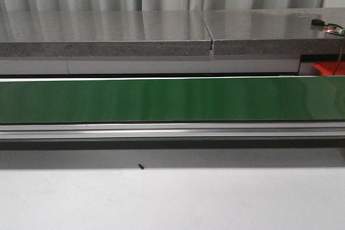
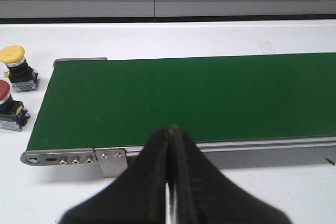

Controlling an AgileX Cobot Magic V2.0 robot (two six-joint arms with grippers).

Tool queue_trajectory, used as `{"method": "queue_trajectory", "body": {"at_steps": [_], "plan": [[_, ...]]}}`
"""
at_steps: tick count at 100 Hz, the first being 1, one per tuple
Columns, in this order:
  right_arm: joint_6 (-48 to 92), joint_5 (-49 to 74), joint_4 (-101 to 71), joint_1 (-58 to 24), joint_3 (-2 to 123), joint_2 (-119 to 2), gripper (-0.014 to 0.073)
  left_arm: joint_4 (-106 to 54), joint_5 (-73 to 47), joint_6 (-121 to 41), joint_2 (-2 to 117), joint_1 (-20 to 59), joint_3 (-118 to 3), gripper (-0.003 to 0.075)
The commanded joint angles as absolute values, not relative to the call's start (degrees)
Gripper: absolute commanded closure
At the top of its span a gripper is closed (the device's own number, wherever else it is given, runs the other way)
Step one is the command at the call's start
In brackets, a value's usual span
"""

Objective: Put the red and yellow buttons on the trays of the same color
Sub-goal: 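Carry the yellow button with the right gripper into the yellow tray and open, then move the right gripper back over the belt end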

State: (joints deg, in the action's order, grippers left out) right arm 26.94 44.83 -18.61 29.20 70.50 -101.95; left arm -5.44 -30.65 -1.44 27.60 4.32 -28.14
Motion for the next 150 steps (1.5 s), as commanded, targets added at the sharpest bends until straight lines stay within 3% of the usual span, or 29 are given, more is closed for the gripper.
{"method": "queue_trajectory", "body": {"at_steps": [1,30,61,123,142,150], "plan": [[27.0,44.0,-20.0,29.6,71.7,-99.3,0.0356,-6.1,-26.1,-1.0,27.9,4.7,-29.6,0.0741],[27.0,45.4,-20.0,29.6,71.7,-99.3,0.0349,-6.1,-26.1,-1.0,27.9,4.7,-29.6,0.0741],[27.0,46.5,-20.2,29.6,71.7,-99.3,0.0207,-6.1,-26.1,-1.0,27.9,4.7,-29.6,0.0741],[27.0,43.8,-20.8,29.6,72.0,-94.6,0.0204,-6.1,-26.1,-1.0,27.9,4.7,-29.6,0.0741],[27.0,43.0,-22.1,29.1,72.0,-90.6,0.0095,-6.1,-26.1,-1.0,27.9,4.7,-29.6,0.0741],[27.3,42.9,-22.3,28.0,72.0,-88.7,0.0091,-6.1,-26.1,-1.0,27.9,4.7,-29.6,0.0741]]}}
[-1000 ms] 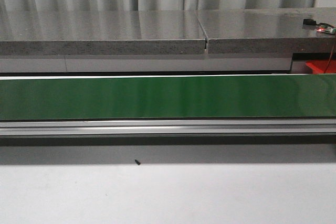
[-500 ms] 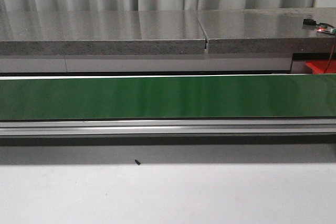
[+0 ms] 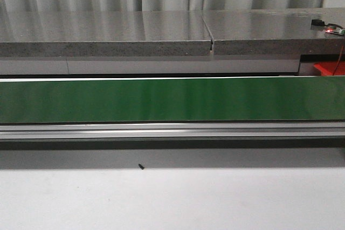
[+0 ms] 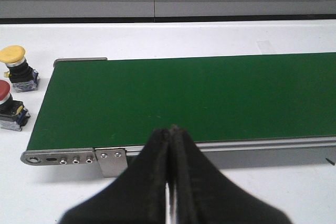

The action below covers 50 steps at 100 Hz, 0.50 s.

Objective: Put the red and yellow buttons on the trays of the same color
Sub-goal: 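Move the right gripper back over the belt end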

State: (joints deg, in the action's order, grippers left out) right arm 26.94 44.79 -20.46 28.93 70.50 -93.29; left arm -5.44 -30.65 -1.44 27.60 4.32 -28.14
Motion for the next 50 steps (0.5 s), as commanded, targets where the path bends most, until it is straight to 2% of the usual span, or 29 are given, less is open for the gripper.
{"method": "queue_trajectory", "body": {"at_steps": [1,27,50], "plan": [[27.4,42.9,-22.3,27.7,72.0,-88.5,0.0091,-6.1,-26.1,-1.0,27.9,4.7,-29.6,0.0741],[28.1,41.5,-22.1,17.6,71.7,-79.0,0.0094,-6.1,-26.1,-1.0,27.9,4.7,-29.6,0.0741],[28.1,39.2,-21.8,9.7,66.0,-67.4,0.0167,-6.1,-26.1,-1.0,27.9,4.7,-29.6,0.0741]]}}
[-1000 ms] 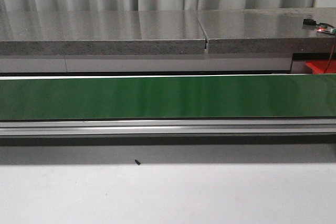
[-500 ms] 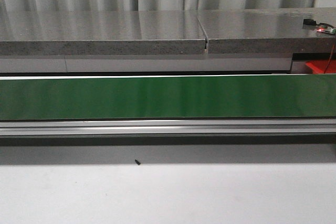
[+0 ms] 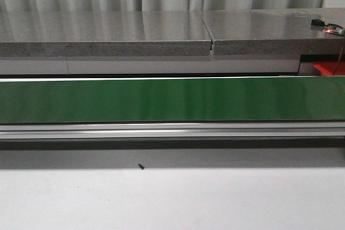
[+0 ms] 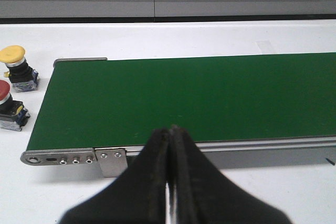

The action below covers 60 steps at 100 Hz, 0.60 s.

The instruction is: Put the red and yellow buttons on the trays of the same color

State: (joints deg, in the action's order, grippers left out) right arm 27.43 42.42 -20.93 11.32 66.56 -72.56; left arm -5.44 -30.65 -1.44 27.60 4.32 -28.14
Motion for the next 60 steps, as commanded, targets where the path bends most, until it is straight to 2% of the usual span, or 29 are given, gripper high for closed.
{"method": "queue_trajectory", "body": {"at_steps": [1,24,46,60], "plan": [[28.1,39.2,-21.8,9.5,65.5,-66.6,0.0174,-6.1,-26.1,-1.0,27.9,4.7,-29.6,0.0741],[28.1,39.5,-21.8,8.3,57.9,-56.0,0.0333,-6.1,-26.1,-1.0,27.9,4.7,-29.6,0.0741],[28.1,39.7,-21.8,8.3,51.9,-47.5,0.067,-6.1,-26.1,-1.0,27.9,4.7,-29.6,0.0741],[28.1,40.9,-21.9,8.3,50.4,-43.9,0.0662,-6.1,-26.1,-1.0,27.9,4.7,-29.6,0.0741]]}}
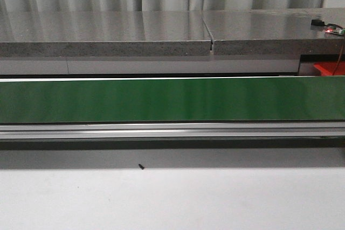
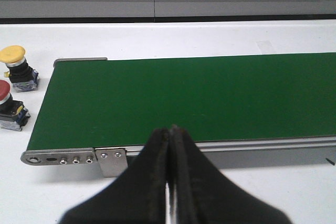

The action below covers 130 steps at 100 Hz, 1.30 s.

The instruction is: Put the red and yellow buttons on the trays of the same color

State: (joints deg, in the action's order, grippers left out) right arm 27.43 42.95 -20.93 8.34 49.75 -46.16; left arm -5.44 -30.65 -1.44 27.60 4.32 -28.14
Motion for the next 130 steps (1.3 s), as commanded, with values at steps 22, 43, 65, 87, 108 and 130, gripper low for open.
{"method": "queue_trajectory", "body": {"at_steps": [22,43,65,87,108,130], "plan": [[28.1,43.3,-21.9,8.3,50.3,-42.7,0.0662,-6.1,-26.1,-1.0,27.9,4.7,-29.6,0.0741],[28.1,43.5,-21.9,8.3,50.3,-42.7,0.0662,-6.1,-26.1,-1.0,27.9,4.7,-29.6,0.0741],[28.1,43.5,-21.9,8.3,50.3,-42.7,0.0662,-6.1,-26.1,-1.0,27.9,4.7,-29.6,0.0741],[28.1,43.5,-21.9,8.3,50.3,-42.7,0.0662,-6.1,-26.1,-1.0,27.9,4.7,-29.6,0.0737],[28.1,43.5,-21.9,8.3,50.3,-42.7,0.0662,-6.1,-26.1,-1.0,27.9,4.7,-29.6,0.0495],[28.1,43.5,-21.9,8.3,50.3,-42.7,0.0662,-6.1,-26.1,-1.0,27.9,4.7,-29.6,0.017]]}}
